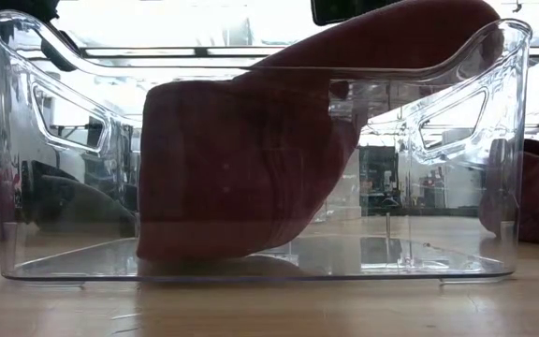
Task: Pick & Place hat
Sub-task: Put the top right red cap into the bottom transparent bin
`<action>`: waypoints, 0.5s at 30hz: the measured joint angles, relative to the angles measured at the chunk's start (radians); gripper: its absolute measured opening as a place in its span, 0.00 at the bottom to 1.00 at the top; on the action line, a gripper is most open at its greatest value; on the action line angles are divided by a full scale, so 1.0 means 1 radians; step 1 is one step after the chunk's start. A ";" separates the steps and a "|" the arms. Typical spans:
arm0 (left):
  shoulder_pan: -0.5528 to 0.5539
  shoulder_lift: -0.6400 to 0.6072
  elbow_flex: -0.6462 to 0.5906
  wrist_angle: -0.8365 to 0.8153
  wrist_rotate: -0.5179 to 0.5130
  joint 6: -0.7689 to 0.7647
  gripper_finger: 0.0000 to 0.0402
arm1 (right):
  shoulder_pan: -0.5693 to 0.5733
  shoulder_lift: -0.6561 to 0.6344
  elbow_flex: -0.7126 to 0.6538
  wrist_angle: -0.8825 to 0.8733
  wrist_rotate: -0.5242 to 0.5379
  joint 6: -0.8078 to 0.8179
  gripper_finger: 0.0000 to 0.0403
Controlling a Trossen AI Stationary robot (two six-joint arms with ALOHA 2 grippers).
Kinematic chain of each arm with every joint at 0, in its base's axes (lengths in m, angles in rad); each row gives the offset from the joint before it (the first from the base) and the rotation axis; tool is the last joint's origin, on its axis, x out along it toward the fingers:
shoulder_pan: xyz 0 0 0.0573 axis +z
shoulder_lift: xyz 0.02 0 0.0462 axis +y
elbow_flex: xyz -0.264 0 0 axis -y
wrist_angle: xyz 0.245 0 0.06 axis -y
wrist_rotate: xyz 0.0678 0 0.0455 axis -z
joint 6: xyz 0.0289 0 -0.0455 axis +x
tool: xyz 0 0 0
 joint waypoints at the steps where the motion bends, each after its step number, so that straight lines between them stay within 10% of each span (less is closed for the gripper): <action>1: 0.000 0.000 0.000 0.000 0.000 0.000 0.00 | 0.003 0.000 0.000 0.001 -0.002 0.000 0.35; 15: 0.000 0.000 0.000 0.000 -0.001 0.005 0.00 | 0.005 0.000 -0.006 0.023 -0.008 -0.007 0.04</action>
